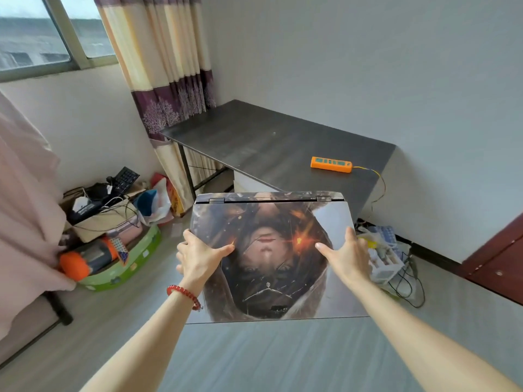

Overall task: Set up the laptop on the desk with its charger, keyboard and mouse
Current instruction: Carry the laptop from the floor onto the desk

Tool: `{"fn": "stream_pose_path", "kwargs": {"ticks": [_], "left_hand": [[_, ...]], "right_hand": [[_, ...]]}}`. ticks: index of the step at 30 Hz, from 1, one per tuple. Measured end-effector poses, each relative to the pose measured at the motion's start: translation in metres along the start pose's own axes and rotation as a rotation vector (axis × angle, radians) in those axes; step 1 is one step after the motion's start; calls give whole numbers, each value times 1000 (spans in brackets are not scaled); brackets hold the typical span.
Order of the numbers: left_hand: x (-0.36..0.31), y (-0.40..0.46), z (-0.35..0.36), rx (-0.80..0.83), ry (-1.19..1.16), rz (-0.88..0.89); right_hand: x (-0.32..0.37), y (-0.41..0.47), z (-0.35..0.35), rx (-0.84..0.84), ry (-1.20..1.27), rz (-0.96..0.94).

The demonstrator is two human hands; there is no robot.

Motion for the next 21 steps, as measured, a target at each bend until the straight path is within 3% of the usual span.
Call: {"fn": "stream_pose_path", "kwargs": {"ticks": [21], "left_hand": [[-110, 568, 127, 99, -83, -29]], "right_hand": [[345, 432, 177, 64, -25, 127]]}}
Point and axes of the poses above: each hand's wrist, its own y-axis towards the middle knuckle, its own z-axis out of the palm, x = y × z, the point moved 7 cm from there along y, towards the middle knuckle, and after that the axes turned 11 degrees about z, right-handed, at the moved point
